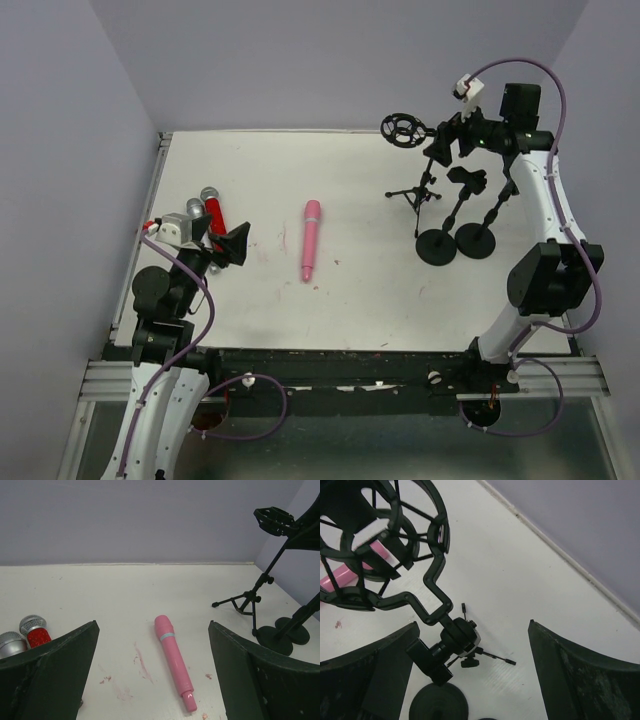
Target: Attach the microphones to the stand
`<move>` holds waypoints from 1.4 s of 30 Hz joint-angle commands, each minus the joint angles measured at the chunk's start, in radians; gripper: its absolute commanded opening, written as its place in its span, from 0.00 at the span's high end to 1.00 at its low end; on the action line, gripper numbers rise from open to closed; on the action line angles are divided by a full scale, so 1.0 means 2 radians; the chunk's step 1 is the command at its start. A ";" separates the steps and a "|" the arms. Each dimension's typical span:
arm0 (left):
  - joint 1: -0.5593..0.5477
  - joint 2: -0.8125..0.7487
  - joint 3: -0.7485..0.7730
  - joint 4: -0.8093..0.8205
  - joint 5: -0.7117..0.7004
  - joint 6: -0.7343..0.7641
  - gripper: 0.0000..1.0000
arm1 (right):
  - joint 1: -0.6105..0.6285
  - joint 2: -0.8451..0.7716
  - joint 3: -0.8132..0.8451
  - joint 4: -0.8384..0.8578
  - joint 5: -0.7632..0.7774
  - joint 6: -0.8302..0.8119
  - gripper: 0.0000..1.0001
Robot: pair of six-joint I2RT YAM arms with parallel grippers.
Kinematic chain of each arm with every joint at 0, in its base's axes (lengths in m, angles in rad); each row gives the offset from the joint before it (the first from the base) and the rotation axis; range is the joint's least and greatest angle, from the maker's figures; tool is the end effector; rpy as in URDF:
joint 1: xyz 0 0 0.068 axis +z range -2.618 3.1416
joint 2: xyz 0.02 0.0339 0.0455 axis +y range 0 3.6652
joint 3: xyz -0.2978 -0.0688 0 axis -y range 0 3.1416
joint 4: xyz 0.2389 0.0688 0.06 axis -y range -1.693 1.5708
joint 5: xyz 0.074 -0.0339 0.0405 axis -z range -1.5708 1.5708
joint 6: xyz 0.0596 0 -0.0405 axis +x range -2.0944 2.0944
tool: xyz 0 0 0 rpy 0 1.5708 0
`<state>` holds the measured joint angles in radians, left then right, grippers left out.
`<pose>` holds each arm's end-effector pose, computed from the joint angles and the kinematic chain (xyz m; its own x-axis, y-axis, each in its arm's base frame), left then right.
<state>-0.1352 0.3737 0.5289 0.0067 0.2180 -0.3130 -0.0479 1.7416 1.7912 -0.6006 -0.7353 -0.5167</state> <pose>0.0973 -0.0262 0.3397 0.0463 -0.3097 -0.9497 0.3756 0.8864 -0.2707 0.4084 0.0204 0.4169 -0.1902 -0.3577 -0.9143 -0.7238 0.6803 -0.1156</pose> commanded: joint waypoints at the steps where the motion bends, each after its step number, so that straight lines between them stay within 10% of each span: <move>1: -0.001 -0.005 0.010 0.004 0.012 0.005 0.01 | -0.001 -0.009 -0.047 0.033 -0.018 0.021 0.03; 26: -0.002 -0.002 0.008 0.009 0.018 0.006 0.01 | -0.002 0.012 -0.123 0.134 -0.062 0.026 0.37; 32: -0.001 -0.002 0.008 0.010 0.018 0.007 0.01 | -0.003 0.026 -0.119 0.137 -0.051 0.033 0.75; 42: -0.002 0.001 0.006 0.012 0.021 0.008 0.01 | -0.001 0.040 -0.089 0.137 -0.104 0.034 0.92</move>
<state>-0.1352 0.3725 0.5289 0.0074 0.2302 -0.3103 -0.0490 1.7813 1.5600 -0.3080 -0.8627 -0.4538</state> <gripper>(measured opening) 0.988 0.237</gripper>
